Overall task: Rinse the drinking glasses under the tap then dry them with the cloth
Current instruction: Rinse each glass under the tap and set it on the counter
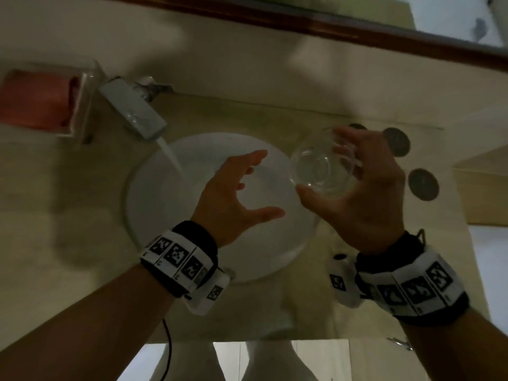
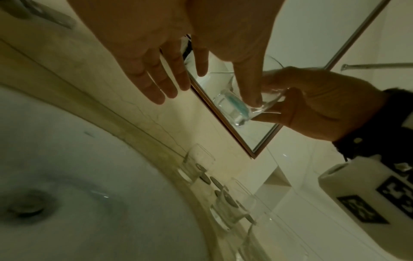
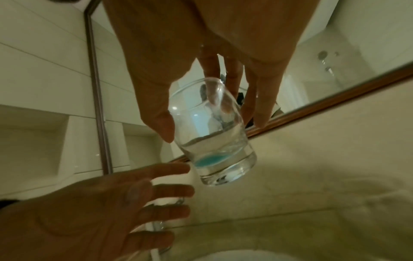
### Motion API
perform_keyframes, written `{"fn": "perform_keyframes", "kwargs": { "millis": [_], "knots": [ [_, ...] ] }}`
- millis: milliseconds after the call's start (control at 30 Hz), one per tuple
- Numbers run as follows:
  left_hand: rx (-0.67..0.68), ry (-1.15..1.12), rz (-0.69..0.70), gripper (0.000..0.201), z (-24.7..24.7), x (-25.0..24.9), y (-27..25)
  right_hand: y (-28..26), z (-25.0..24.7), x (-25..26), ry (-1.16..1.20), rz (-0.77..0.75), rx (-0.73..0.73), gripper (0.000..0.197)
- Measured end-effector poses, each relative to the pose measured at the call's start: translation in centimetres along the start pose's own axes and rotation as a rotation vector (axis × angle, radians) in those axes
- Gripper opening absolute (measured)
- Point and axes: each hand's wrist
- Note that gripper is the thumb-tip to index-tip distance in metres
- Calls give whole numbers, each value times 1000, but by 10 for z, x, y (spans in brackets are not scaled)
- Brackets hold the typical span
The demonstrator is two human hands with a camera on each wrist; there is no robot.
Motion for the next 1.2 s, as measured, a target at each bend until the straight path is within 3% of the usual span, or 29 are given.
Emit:
{"fn": "perform_keyframes", "kwargs": {
  "millis": [300, 467, 733, 933, 1200],
  "knots": [
    [-93, -41, -113, 88, -85, 77, 6, 19, 162, 51, 169, 73, 252, 84],
    [-142, 15, -245, 86, -106, 114, 13, 29, 213, 56, 163, 133, 364, 88],
    [-173, 10, -365, 83, -128, 136, 22, 41, 262, 48, 272, 194, 487, 92],
    [-134, -34, -431, 67, -136, 142, 25, 44, 270, 40, 411, 355, 579, 91],
    [-92, -28, -420, 76, -128, 150, 25, 44, 271, 27, 457, 379, 717, 86]
  ]
}}
Point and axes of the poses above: each hand's wrist, its own y-axis towards the middle knuckle, its own z-axis out of the palm, x = y × z, and after that the axes turned 1 degree about -x, right-handed
